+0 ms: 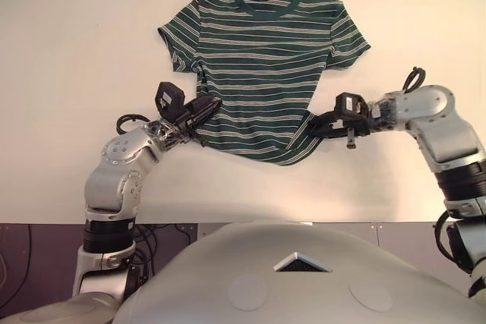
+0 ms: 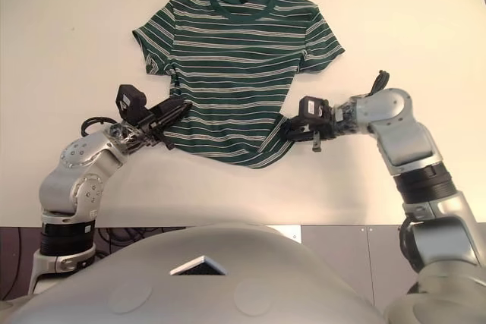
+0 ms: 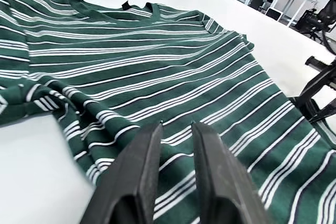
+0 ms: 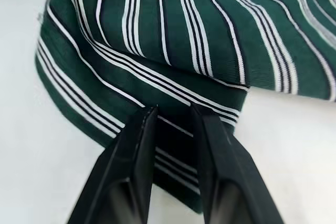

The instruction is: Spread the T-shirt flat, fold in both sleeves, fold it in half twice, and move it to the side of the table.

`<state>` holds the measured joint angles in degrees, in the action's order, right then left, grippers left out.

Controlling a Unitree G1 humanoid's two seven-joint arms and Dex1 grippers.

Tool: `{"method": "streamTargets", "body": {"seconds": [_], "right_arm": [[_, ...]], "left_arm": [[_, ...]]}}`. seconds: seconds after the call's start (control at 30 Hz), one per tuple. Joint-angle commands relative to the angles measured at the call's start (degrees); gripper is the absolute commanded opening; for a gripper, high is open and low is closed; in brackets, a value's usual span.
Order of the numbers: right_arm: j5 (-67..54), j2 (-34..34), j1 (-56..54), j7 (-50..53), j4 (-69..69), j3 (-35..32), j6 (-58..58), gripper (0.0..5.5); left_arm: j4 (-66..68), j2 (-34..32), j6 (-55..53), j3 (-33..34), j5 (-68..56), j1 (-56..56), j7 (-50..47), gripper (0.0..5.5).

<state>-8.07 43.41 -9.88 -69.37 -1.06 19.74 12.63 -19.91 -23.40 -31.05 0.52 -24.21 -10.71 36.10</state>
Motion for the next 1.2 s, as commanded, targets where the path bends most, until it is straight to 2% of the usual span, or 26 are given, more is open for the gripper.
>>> {"method": "streamTargets", "body": {"seconds": [0.03,0.2,0.33,0.47,0.6,0.73,0.83,0.9,1.03,1.2], "right_arm": [[6.38,3.36,3.1,0.12,-1.15,3.58,0.12,1.14],[3.6,13.84,5.87,-9.65,-0.36,1.73,-0.82,1.14],[-2.41,22.05,9.51,-18.73,3.11,-2.38,-2.73,1.14],[-7.44,25.79,15.66,-22.24,8.17,-6.18,-2.98,1.14],[-10.47,17.97,7.55,-18.2,5.43,-7.57,1.58,1.14],[-16.8,14.83,-0.37,-17.97,8.11,-9.23,10.29,1.14],[-11.18,5.65,-3.36,-6.28,8.35,-5.45,10.61,1.14],[-7.87,1.99,-2.89,-0.25,8.01,-4.54,9.87,1.14],[-8.16,-1.46,-3.25,3.75,7.86,-4.85,12.27,1.14],[-7.28,-5.08,-6.68,8.21,3.38,-5.92,12.53,1.14]], "left_arm": [[1.21,-1.41,-0.71,1.17,-0.21,2.96,-0.16,0.98],[1.19,-1.59,-0.42,1.53,-0.16,2.69,-0.57,0.98],[0.35,-0.43,0.19,1.17,0.03,1.01,-1.91,0.98],[0.17,0.29,0.8,1.14,0.09,0.15,-2.58,0.98],[0.66,0.8,1.35,0.31,0.56,0.09,-2.76,0.98],[0.86,-2.46,0.95,-2.14,2.52,-0.52,-0.66,0.98],[1.45,-7.0,1.55,-2.92,5.55,-2.09,0.93,0.98],[1.31,-10.07,2.0,-4.2,8.38,-2.53,1.7,0.98],[2.62,-11.68,3.88,-11.08,14.92,-1.22,2.22,0.98],[5.5,-8.78,4.49,-20.36,17.26,3.36,5.06,0.98]]}}
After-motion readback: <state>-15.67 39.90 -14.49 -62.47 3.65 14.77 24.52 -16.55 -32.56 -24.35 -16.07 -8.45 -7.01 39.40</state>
